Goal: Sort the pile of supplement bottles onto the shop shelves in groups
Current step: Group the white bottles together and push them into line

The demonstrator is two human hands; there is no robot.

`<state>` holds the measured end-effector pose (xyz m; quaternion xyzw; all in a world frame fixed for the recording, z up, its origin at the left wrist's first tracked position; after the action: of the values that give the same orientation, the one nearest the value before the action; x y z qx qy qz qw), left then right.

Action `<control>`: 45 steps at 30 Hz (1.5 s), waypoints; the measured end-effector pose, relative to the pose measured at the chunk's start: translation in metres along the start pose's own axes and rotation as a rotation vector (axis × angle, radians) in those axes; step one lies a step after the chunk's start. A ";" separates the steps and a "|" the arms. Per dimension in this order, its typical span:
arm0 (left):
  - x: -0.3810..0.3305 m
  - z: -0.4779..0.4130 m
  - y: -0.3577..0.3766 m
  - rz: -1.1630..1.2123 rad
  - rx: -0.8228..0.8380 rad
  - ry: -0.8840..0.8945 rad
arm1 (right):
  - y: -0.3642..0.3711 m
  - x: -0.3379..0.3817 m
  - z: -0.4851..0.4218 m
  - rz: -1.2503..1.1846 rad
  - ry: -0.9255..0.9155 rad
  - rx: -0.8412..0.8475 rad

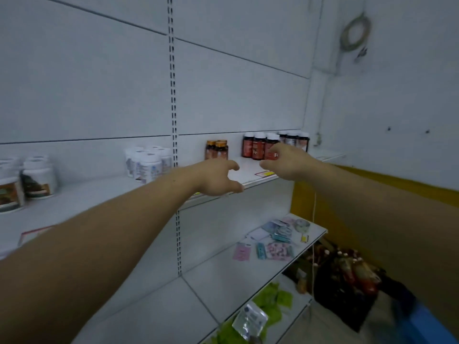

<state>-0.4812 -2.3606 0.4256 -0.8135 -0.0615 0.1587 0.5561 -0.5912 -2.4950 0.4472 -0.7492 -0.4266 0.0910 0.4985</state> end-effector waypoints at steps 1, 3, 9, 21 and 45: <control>-0.011 -0.011 0.006 0.005 0.004 0.008 | -0.004 -0.017 -0.001 0.009 0.016 -0.001; -0.031 -0.031 0.018 0.023 0.008 0.023 | -0.011 -0.048 -0.005 0.028 0.040 -0.006; -0.088 -0.088 0.056 0.056 0.024 0.124 | -0.022 -0.126 -0.022 0.035 0.140 -0.043; -0.142 -0.267 0.142 0.077 0.090 0.307 | -0.007 -0.262 -0.127 0.142 0.284 -0.114; -0.139 -0.498 0.225 0.155 -0.167 -0.122 | 0.109 -0.392 -0.399 0.101 -0.155 -0.069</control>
<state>-0.4666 -2.9243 0.4093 -0.8481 -0.0451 0.2447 0.4679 -0.5504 -3.0637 0.4384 -0.7772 -0.4285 0.1587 0.4326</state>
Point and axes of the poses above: each hand's wrist, its own z-axis away from the middle knuckle, its own y-axis out of the palm, x = y × z, the point moved 6 cm from there along -z, towards the middle knuckle, and after that the axes turned 12 degrees about -x, right-handed, at the moved point
